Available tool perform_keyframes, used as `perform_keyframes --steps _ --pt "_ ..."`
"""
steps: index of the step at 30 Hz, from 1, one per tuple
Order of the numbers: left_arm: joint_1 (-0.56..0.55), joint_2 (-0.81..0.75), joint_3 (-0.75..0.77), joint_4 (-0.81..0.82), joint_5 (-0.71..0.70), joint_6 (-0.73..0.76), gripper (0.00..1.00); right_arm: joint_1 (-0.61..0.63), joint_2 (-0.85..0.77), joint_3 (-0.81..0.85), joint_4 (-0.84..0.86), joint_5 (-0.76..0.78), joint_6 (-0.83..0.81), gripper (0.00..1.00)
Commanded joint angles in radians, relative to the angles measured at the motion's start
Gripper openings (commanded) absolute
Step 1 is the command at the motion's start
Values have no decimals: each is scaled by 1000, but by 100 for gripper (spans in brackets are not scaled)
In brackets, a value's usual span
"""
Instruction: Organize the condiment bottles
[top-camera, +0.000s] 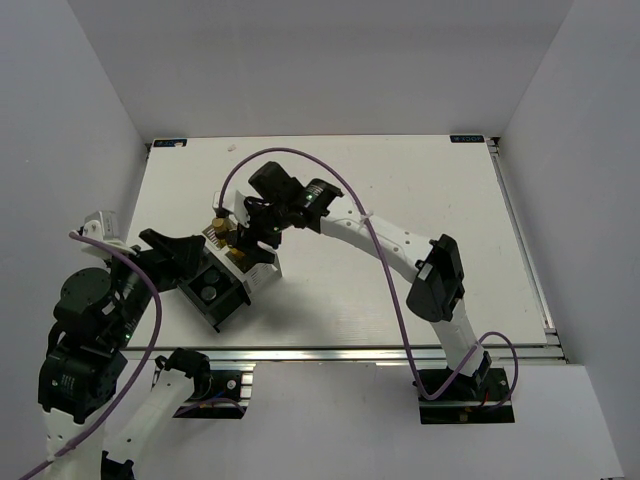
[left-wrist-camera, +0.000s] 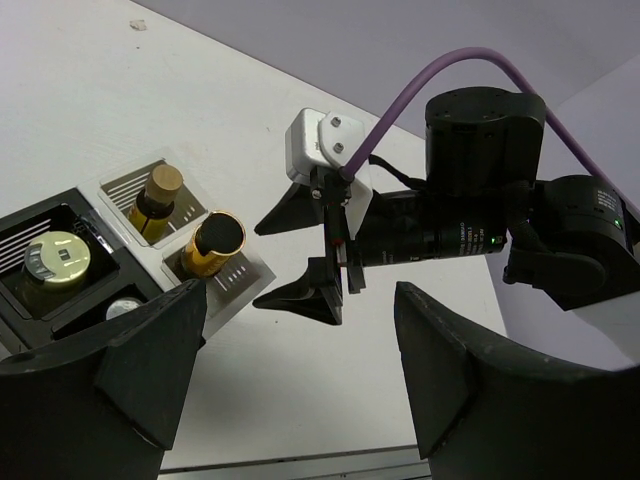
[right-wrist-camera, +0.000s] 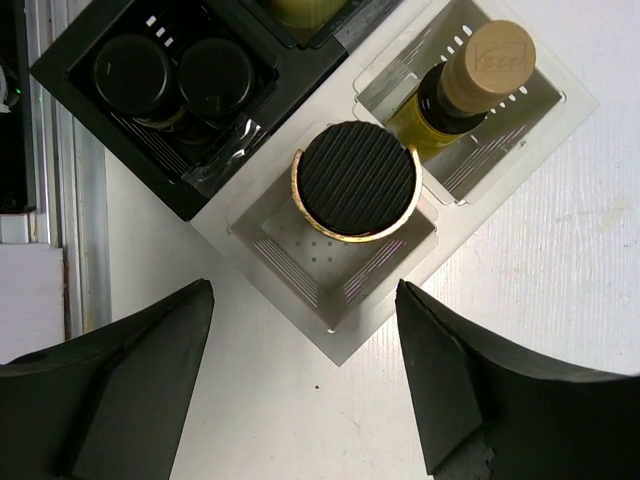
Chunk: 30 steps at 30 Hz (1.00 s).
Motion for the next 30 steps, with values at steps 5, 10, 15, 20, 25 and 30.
perform_keyframes --steps 5,10,15,20,25,30 --pt "2 12 -8 46 30 -12 86 -6 -158 66 47 -38 60 81" --pt "2 26 -15 73 62 -10 86 -107 -296 -41 114 5 204 86" --pt "2 58 -64 155 164 -7 98 -299 -425 -202 156 117 340 89" --pt "2 113 -110 250 264 7 98 -391 -543 -346 173 256 358 89" --pt "2 176 -129 322 304 40 98 -391 -675 -468 230 416 341 89" --pt "3 230 -130 374 347 60 98 -393 -723 -532 251 460 327 89"
